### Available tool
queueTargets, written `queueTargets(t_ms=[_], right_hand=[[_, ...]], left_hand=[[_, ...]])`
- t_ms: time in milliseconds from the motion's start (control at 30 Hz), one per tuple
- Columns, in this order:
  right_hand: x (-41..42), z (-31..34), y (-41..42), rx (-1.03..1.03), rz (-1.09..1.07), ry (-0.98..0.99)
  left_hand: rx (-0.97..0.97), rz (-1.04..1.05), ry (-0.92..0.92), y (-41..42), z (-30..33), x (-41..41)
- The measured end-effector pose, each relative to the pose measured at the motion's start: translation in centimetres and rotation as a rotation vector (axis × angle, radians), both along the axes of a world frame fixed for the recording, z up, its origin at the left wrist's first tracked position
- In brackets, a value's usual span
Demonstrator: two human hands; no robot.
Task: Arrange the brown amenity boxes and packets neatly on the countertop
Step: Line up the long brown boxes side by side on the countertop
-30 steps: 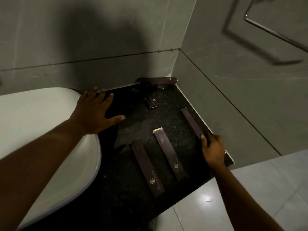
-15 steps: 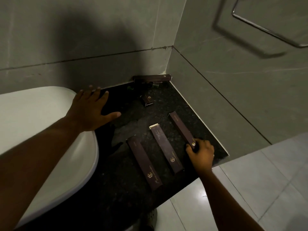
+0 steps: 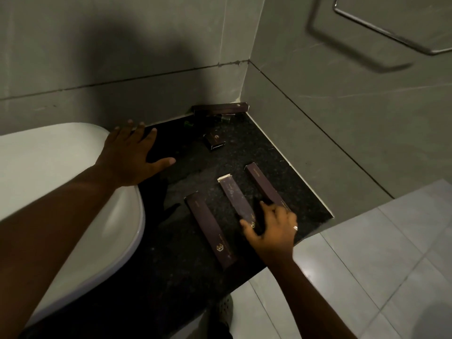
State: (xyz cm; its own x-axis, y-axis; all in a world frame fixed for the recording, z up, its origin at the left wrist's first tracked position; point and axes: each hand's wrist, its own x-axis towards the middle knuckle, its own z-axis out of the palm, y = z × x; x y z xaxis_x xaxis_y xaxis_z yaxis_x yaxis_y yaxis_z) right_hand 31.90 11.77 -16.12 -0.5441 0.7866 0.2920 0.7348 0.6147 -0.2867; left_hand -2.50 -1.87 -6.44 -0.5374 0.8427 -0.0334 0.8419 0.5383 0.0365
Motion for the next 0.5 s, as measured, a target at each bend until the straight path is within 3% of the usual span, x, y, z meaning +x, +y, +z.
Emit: queueTargets(t_ms=[133,233,500], right_hand=[[-1.0,-0.5,-0.6,-0.158,0.074,-0.138],[-1.0,-0.7,0.0,-0.262,0.085,-0.121],[-1.0,-0.7,0.6,-0.299,0.076,-0.069]], left_hand=[[0.008,-0.005,-0.001,0.0,-0.1,0.0],[0.012,-0.006,-0.002,-0.1,-0.3,-0.1],[0.031,-0.006,0.008,-0.1,-0.3,-0.1]])
